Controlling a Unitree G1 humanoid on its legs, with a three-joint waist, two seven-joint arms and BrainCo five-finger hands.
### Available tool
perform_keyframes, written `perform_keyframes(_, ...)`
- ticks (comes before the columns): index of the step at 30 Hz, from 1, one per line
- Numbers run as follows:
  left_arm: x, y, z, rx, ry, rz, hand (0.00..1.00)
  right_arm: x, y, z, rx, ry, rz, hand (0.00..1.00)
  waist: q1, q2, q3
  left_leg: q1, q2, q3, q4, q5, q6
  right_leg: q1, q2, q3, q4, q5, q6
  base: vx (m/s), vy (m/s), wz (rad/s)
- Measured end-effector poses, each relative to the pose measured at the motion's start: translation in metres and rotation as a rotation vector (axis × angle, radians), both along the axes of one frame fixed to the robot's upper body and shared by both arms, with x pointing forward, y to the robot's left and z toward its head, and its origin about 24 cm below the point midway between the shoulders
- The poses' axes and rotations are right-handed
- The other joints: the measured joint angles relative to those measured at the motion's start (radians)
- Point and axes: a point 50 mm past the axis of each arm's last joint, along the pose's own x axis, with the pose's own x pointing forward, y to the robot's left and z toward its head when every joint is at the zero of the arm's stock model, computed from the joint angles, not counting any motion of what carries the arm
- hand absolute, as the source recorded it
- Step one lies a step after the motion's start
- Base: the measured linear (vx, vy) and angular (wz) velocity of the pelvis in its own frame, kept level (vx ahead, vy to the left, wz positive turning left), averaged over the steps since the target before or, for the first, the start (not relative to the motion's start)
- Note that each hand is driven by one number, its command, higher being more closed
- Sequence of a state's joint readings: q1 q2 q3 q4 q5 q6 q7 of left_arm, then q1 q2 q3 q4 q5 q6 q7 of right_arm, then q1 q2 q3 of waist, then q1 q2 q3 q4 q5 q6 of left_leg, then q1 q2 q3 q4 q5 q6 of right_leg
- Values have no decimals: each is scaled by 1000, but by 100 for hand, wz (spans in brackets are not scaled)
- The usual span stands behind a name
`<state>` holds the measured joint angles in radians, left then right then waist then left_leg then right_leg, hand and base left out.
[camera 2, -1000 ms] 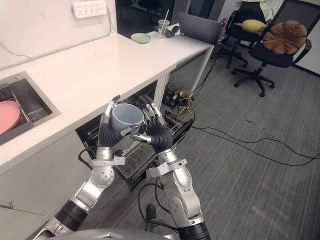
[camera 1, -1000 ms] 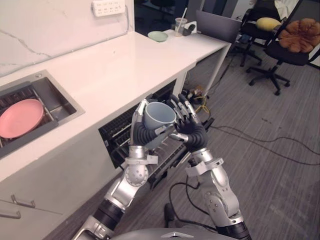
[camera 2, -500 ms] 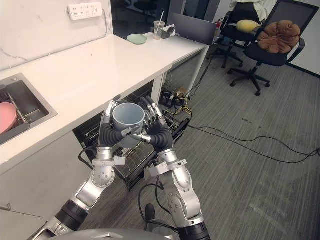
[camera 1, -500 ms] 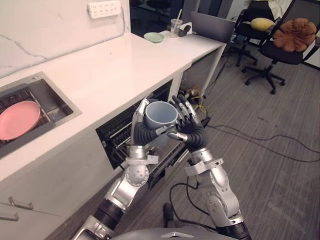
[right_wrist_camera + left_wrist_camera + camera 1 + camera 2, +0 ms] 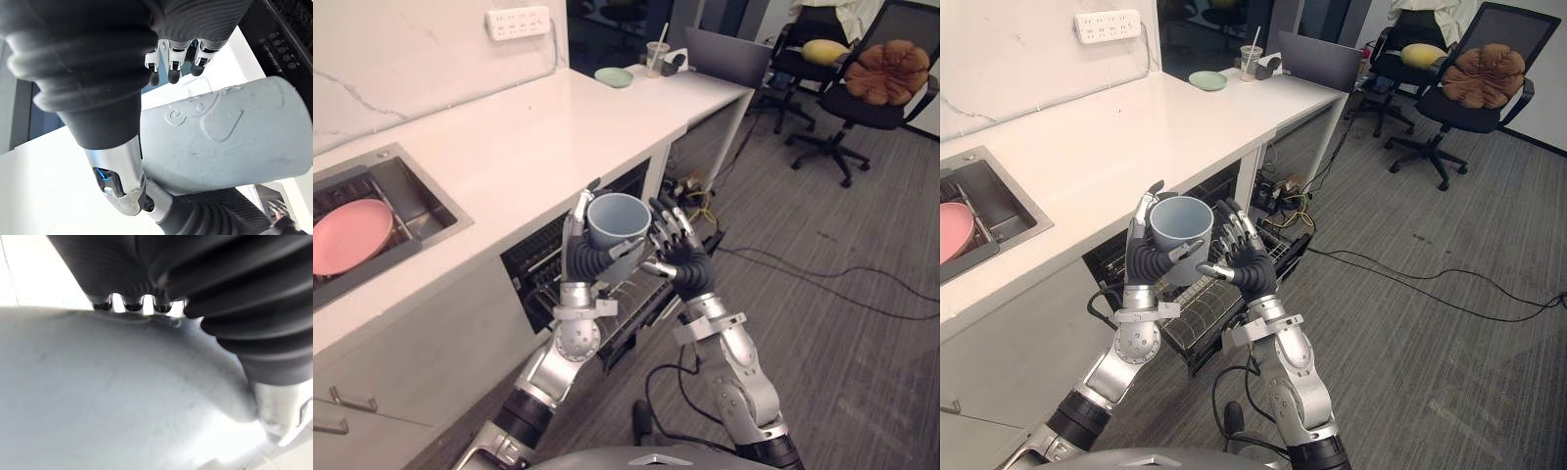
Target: Walk over to the sink, pick up the cup, carry it to the dishwasher, place the cup inside the dishwasher, then close the dishwasher door
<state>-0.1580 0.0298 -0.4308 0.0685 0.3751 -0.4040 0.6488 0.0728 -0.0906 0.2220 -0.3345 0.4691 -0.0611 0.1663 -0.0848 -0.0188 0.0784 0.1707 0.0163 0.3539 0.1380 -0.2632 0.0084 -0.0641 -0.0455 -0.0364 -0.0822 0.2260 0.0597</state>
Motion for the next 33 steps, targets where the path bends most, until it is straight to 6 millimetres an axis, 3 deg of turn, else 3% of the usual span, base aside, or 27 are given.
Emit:
perform_keyframes(18, -1, 2, 7, -15, -29, -1, 100, 0, 1, -6, -45, 40, 28, 0, 2, 2, -22, -1, 0, -1, 0, 0, 0, 0, 0, -2, 0, 0, 0, 0, 0, 0)
perform_keyframes(23, -2, -2, 6, -18, -19, -30, 100, 1, 6, -14, -56, 75, 51, 0, 2, 2, -25, -2, 0, -2, 1, 0, 0, -1, 0, -2, 0, 0, 0, 0, 0, 0)
perform_keyframes(33, -5, -13, 9, -13, -26, -92, 100, 5, 14, -8, -63, 66, 84, 0, 14, 2, -30, -10, 0, -8, 4, 0, 0, -6, -2, -7, 0, 0, 0, 0, 0, 0)
